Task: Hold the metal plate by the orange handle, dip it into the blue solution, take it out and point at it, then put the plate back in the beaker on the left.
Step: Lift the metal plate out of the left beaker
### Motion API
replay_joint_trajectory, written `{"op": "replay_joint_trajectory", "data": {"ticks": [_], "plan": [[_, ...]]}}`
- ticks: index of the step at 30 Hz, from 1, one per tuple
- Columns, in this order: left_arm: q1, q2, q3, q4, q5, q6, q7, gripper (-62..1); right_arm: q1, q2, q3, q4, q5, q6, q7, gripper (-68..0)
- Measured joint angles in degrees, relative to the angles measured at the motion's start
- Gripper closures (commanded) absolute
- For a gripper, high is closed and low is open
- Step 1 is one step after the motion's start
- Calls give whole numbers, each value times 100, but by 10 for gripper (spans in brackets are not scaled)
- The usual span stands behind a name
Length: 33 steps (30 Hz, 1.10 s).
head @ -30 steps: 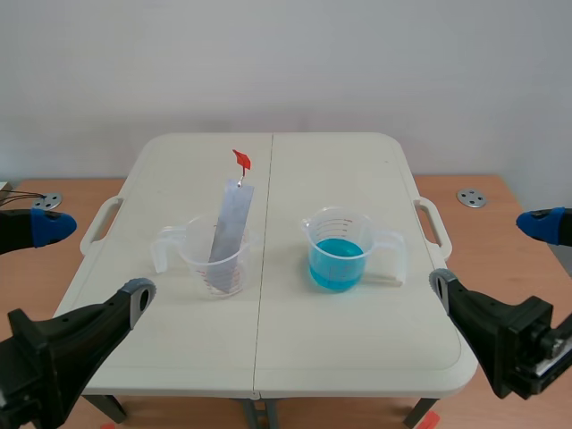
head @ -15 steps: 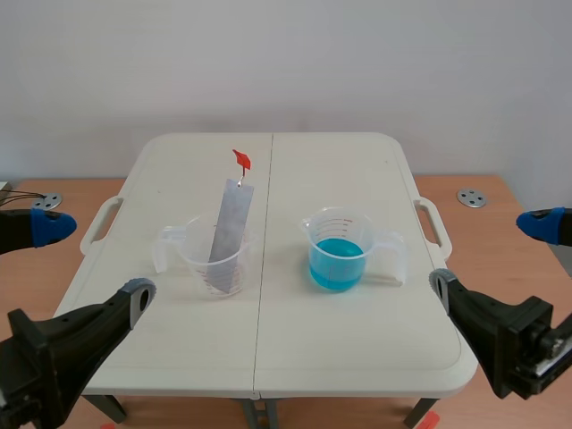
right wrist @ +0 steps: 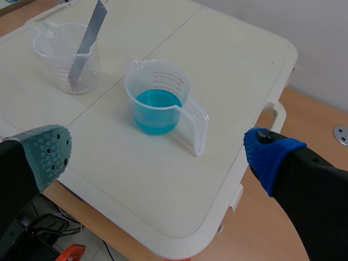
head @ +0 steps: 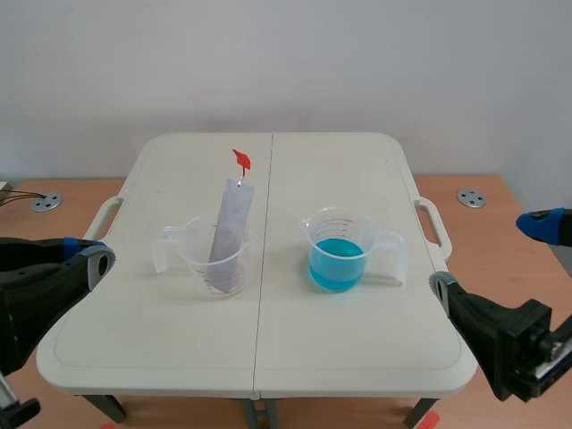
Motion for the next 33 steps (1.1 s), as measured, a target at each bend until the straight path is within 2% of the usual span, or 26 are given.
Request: {"op": "replay_joint_trajectory", "data": {"ticks": [8, 14, 21, 29, 33], "plan": [[-2, 0, 0, 0, -2, 0, 168, -18, 17, 0, 0, 0, -28, 0, -2, -663], [153, -2, 0, 0, 0, 2, 273, -18, 525, -9, -66, 0, -63, 20, -195, -663], [861, 0, -87, 0, 151, 0, 140, -18, 1215, -11, -811, -46, -66, 20, -501, -663], [1937, -2, -809, 0, 155, 2, -293, -18, 2275, -11, -1541, -476, -66, 17, -658, -663], [2472, -2, -1106, 0, 280, 4, -310, -18, 2837, -11, -1853, -706, -66, 15, -802, -663]]}}
